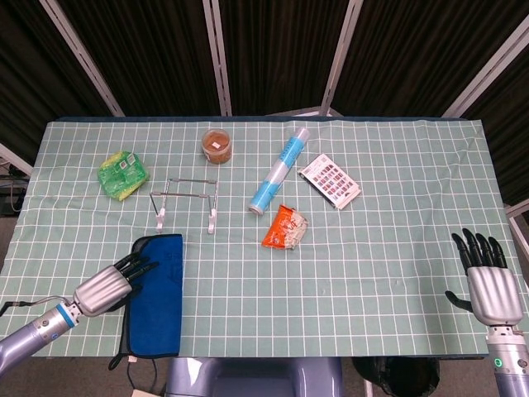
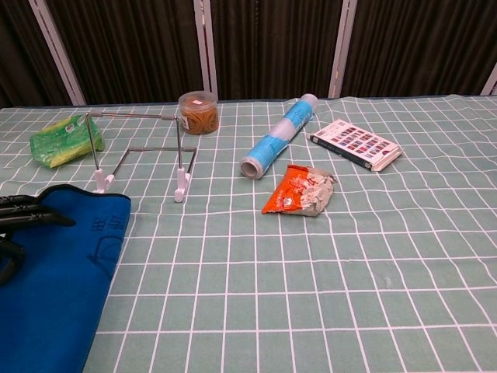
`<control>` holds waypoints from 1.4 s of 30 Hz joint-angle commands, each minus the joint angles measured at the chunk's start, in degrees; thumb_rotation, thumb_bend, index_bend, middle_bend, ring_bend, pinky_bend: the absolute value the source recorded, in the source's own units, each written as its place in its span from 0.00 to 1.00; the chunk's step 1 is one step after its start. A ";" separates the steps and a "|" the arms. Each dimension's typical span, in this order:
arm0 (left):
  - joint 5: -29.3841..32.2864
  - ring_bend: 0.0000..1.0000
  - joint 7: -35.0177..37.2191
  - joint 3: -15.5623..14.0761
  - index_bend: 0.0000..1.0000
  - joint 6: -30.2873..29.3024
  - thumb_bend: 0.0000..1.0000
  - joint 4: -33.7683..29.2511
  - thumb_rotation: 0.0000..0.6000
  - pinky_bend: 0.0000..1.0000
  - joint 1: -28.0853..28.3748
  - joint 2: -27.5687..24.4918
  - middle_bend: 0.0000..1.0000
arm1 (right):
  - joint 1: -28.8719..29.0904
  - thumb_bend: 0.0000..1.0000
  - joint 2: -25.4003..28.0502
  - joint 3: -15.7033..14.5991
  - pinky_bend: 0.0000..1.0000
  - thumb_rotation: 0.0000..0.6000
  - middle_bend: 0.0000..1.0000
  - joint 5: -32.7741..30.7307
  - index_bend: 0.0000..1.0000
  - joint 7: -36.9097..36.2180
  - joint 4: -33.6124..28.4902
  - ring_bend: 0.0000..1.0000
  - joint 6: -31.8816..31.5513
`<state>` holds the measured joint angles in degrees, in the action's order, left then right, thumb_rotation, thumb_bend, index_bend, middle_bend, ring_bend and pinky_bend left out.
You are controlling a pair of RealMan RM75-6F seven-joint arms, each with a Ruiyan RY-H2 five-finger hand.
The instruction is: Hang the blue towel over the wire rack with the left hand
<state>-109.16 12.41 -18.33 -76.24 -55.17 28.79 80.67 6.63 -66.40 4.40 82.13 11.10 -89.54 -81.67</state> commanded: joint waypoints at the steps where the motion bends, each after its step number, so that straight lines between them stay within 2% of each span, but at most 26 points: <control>1: 0.41 0.00 0.27 0.35 0.72 0.62 0.55 1.26 1.00 0.00 -0.20 0.63 0.00 | 0.00 0.00 0.01 -0.02 0.00 1.00 0.00 0.07 0.00 0.07 -0.14 0.00 -0.03; 10: 0.95 0.00 -0.66 1.28 0.72 1.44 0.55 2.52 1.00 0.00 -0.36 1.77 0.00 | -0.14 0.00 0.08 -0.03 0.00 1.00 0.00 -0.05 0.00 0.07 -0.17 0.00 -0.16; 13: 0.99 0.00 -0.68 1.34 0.69 1.75 0.55 2.56 1.00 0.00 -0.36 2.00 0.00 | -0.25 0.00 0.17 0.01 0.00 1.00 0.00 0.01 0.00 -0.13 -0.20 0.00 -0.40; 14: 0.97 0.00 -0.58 1.27 0.66 1.93 0.55 2.49 1.00 0.00 -0.33 1.99 0.00 | -0.25 0.00 0.19 0.01 0.00 1.00 0.00 0.04 0.00 -0.16 -0.21 0.00 -0.44; 16: 0.93 0.00 -0.79 1.03 0.53 2.62 0.51 2.32 1.00 0.00 -0.23 1.75 0.00 | -0.23 0.00 0.20 -0.01 0.00 1.00 0.00 0.11 0.00 -0.18 -0.23 0.00 -0.40; 17: 1.18 0.00 -1.41 1.09 0.37 3.09 0.42 2.12 1.00 0.00 -0.26 1.51 0.00 | -0.20 0.00 0.21 -0.03 0.00 1.00 0.00 0.15 0.00 -0.18 -0.24 0.00 -0.35; 18: 1.61 0.00 -2.08 1.15 0.20 3.86 0.29 1.70 1.00 0.00 -0.29 1.13 0.00 | -0.19 0.00 0.20 -0.05 0.00 1.00 0.00 0.16 0.00 -0.15 -0.23 0.00 -0.32; 20: 2.99 0.00 -2.19 1.49 0.02 5.24 0.08 -1.01 1.00 0.00 -0.27 -0.36 0.00 | -0.16 0.00 0.23 -0.06 0.00 1.00 0.00 0.18 0.00 -0.18 -0.26 0.00 -0.26; 22: 3.70 0.00 -1.26 1.99 0.00 5.01 0.01 -3.69 1.00 0.00 -0.13 -1.77 0.00 | -0.18 0.00 0.25 -0.08 0.00 1.00 0.00 0.23 0.00 -0.24 -0.30 0.00 -0.29; 28: 4.50 0.00 -0.31 3.70 0.00 2.21 0.00 -7.79 1.00 0.00 -0.14 -4.33 0.00 | -0.18 0.00 0.35 -0.10 0.00 1.00 0.00 0.45 0.00 -0.40 -0.49 0.00 -0.38; 29: 4.71 0.05 -0.25 4.20 0.00 1.53 0.00 -8.56 1.00 0.00 -0.16 -4.75 0.06 | -0.20 0.00 0.37 -0.13 0.00 1.00 0.00 0.52 0.00 -0.46 -0.55 0.00 -0.43; 30: 5.21 0.17 -0.39 5.22 0.00 0.45 0.00 -10.05 1.00 0.06 -0.16 -5.41 0.19 | -0.22 0.00 0.44 -0.14 0.00 1.00 0.00 0.64 0.00 -0.56 -0.65 0.00 -0.52; 31: 5.72 0.30 -0.74 6.06 0.00 -0.20 0.00 -11.01 1.00 0.16 -0.22 -5.71 0.32 | -0.24 0.00 0.49 -0.16 0.00 1.00 0.00 0.73 0.00 -0.61 -0.71 0.00 -0.58; 32: 6.37 0.53 -1.27 7.03 0.00 -0.84 0.00 -11.99 1.00 0.38 -0.30 -5.88 0.53 | -0.27 0.00 0.54 -0.19 0.00 1.00 0.00 0.81 0.00 -0.67 -0.76 0.00 -0.64; 33: 7.08 0.67 -2.05 8.02 0.00 -1.30 0.00 -12.98 1.00 0.56 -0.38 -5.93 0.65 | -0.30 0.00 0.58 -0.22 0.00 1.00 0.00 0.88 0.00 -0.74 -0.82 0.00 -0.69; 34: 8.26 0.79 -3.09 9.18 0.00 -1.20 0.00 -14.31 1.00 0.80 -0.37 -5.94 0.77 | -0.32 0.00 0.63 -0.25 0.00 1.00 0.00 0.95 0.00 -0.80 -0.86 0.00 -0.73; 35: 9.93 0.86 -4.93 10.27 0.01 0.16 0.01 -16.27 1.00 0.93 -0.16 -6.13 0.84 | -0.34 0.00 0.68 -0.29 0.00 1.00 0.00 1.06 0.00 -0.85 -0.93 0.00 -0.77; 36: 11.62 0.89 -6.48 11.11 0.03 1.84 0.03 -18.03 1.00 0.97 0.11 -6.35 0.87 | -0.35 0.00 0.71 -0.30 0.00 1.00 0.00 1.15 0.00 -0.90 -0.99 0.00 -0.82; 37: 16.08 0.91 -9.58 13.08 0.07 6.60 0.08 -21.12 1.00 1.00 1.19 -6.25 0.90 | -0.40 0.00 0.79 -0.34 0.00 1.00 0.00 1.39 0.00 -0.99 -1.14 0.00 -1.02; 39: 21.32 0.93 -13.52 15.24 0.14 11.92 0.17 -24.70 1.00 1.00 2.53 -5.91 0.92 | -0.48 0.00 0.91 -0.37 0.00 1.00 0.00 1.54 0.00 -1.16 -1.23 0.00 -1.20; 42: 27.07 0.94 -17.97 17.83 0.17 16.71 0.25 -27.04 1.00 1.00 4.08 -4.15 0.92 | -0.55 0.00 1.05 -0.32 0.00 1.00 0.00 1.39 0.00 -1.46 -1.14 0.00 -1.19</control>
<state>-90.04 1.14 -4.89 -66.79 -77.07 30.50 75.15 6.09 -65.36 4.06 83.55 9.65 -90.70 -82.87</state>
